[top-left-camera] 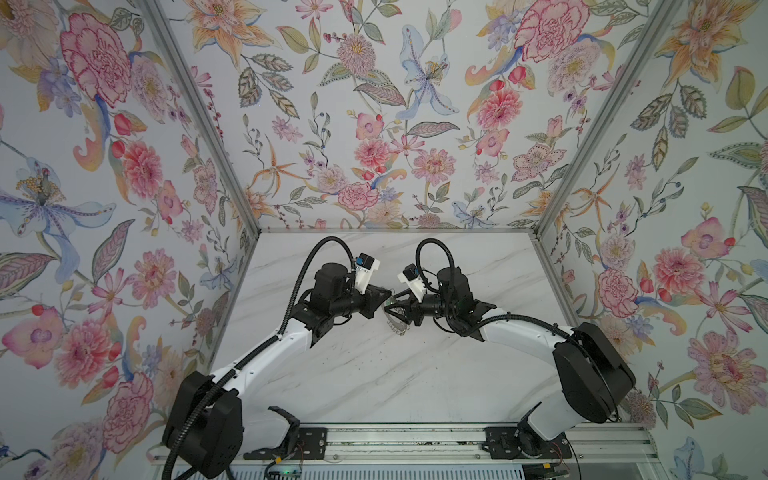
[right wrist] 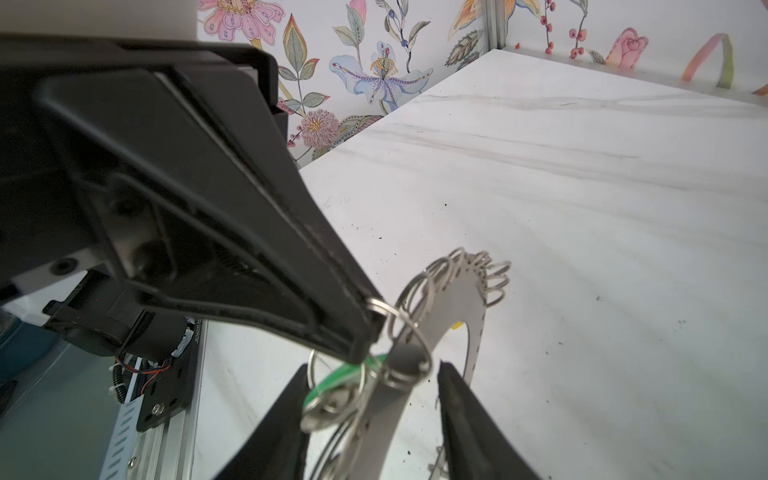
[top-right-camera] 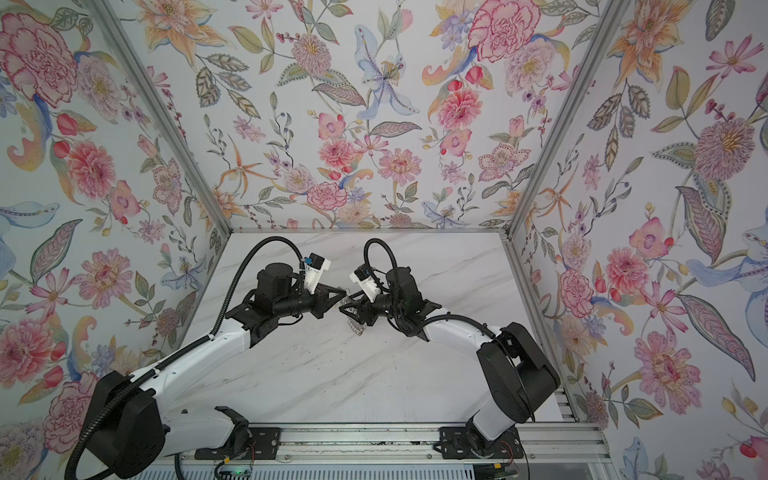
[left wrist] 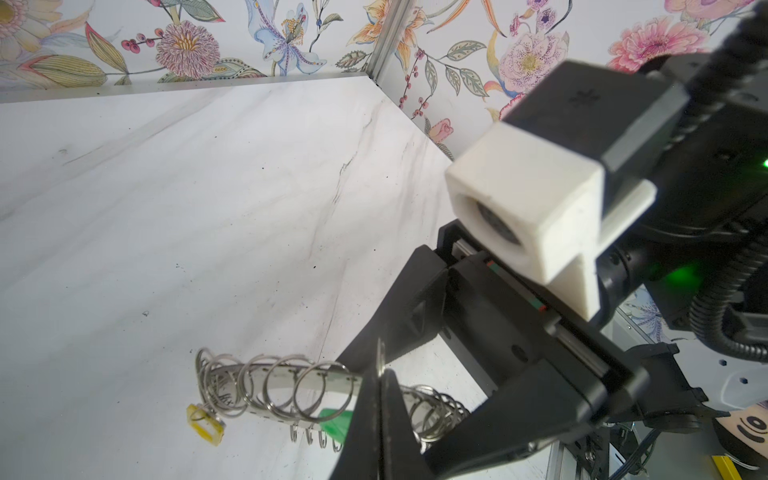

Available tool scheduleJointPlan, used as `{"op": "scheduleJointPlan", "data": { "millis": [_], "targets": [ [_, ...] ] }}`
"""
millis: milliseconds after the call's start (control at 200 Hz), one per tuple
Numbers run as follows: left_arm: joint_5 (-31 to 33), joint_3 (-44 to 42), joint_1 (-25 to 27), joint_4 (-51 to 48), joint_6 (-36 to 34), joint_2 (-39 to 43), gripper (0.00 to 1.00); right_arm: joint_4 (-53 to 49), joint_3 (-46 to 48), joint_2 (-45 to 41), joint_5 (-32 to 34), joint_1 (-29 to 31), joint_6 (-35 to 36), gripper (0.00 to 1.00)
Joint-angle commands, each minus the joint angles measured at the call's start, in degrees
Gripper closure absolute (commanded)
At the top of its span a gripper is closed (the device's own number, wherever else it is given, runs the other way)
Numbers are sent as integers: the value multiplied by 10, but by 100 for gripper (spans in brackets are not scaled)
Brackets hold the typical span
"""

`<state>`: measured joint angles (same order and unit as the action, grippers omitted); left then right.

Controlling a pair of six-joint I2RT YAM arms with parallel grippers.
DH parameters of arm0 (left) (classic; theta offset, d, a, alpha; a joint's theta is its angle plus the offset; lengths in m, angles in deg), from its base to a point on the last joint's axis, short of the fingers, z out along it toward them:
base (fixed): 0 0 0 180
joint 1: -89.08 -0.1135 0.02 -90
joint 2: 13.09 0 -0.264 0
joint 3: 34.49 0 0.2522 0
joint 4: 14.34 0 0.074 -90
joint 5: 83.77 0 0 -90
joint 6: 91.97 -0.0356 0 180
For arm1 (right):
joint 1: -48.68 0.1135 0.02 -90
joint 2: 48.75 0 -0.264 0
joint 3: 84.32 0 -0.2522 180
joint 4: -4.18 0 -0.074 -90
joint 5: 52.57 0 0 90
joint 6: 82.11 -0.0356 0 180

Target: Remove the keys from the keyring

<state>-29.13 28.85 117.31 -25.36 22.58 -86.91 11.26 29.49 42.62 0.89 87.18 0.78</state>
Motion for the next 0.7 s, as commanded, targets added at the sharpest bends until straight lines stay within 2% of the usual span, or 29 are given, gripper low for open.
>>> {"op": "scheduleJointPlan", "data": {
  "millis": [0, 205, 325, 450, 565, 696],
  "targets": [
    [6, -10, -5, 27, 12, 17, 100, 22, -21, 13, 5, 5, -17, 51],
    [14, -14, -5, 27, 9, 24, 100, 4, -24, 12, 55, 15, -9, 60],
    [18, -13, -5, 26, 6, 22, 100, 2, -13, 0, 83, 16, -8, 83],
    [18, -12, -6, 26, 7, 20, 100, -1, -9, -5, 83, 16, -4, 94],
    [21, -11, -5, 20, 1, 21, 100, -11, -6, -7, 84, 15, 7, 99],
    [27, -9, -10, 10, 0, 26, 100, -63, -17, -5, 110, 17, 40, 100]
  ]
}}
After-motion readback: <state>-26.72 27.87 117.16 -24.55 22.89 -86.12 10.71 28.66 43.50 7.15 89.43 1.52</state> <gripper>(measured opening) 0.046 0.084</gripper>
